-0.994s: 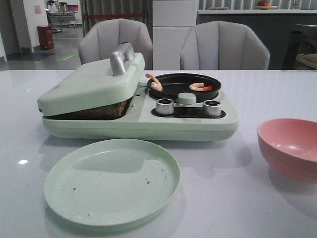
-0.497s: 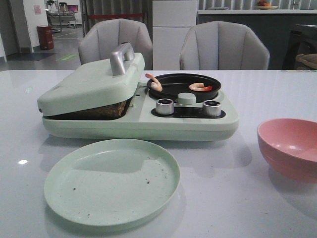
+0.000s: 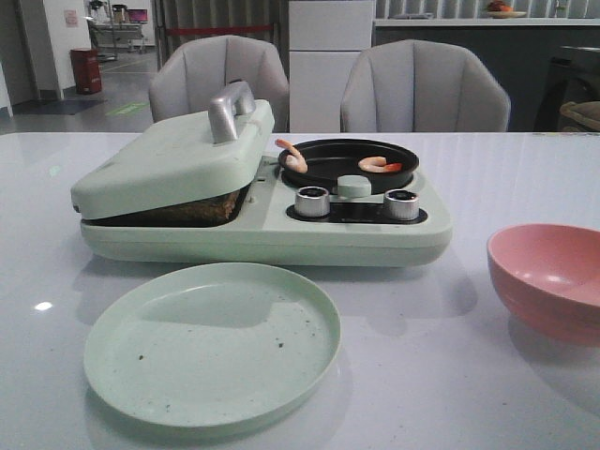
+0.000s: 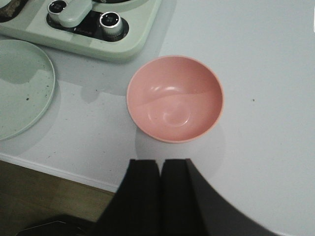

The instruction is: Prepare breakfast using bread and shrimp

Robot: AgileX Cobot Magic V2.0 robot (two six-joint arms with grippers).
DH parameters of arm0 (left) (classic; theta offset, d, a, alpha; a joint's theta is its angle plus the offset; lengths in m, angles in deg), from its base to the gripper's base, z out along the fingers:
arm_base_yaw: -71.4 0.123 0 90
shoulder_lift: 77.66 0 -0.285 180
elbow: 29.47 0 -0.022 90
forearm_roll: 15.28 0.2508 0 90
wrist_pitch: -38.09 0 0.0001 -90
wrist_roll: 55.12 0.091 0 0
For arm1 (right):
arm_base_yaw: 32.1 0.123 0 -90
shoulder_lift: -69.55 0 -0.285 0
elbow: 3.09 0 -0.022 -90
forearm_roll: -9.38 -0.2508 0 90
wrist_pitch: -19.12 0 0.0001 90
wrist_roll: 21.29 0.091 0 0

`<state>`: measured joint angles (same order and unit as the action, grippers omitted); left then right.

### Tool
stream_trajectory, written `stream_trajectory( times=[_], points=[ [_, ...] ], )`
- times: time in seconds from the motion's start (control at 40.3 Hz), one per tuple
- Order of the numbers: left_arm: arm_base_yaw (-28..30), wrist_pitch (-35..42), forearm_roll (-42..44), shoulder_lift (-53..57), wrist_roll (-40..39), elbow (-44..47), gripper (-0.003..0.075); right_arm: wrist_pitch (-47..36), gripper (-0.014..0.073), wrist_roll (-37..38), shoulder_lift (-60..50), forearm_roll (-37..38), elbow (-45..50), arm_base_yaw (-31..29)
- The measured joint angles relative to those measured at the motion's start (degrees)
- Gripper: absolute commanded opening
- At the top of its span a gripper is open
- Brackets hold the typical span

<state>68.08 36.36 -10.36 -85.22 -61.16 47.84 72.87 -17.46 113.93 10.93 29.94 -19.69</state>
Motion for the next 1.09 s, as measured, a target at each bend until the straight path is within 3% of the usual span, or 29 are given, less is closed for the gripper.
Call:
stream_trajectory(
  times=[1.093],
  points=[
    [-0.5,0.0,0.0,0.0,-0.1,0.0,0.0099,-1.6,0.0046,-0.9,-1.4,-0.1,1.2,-0.4]
  ],
)
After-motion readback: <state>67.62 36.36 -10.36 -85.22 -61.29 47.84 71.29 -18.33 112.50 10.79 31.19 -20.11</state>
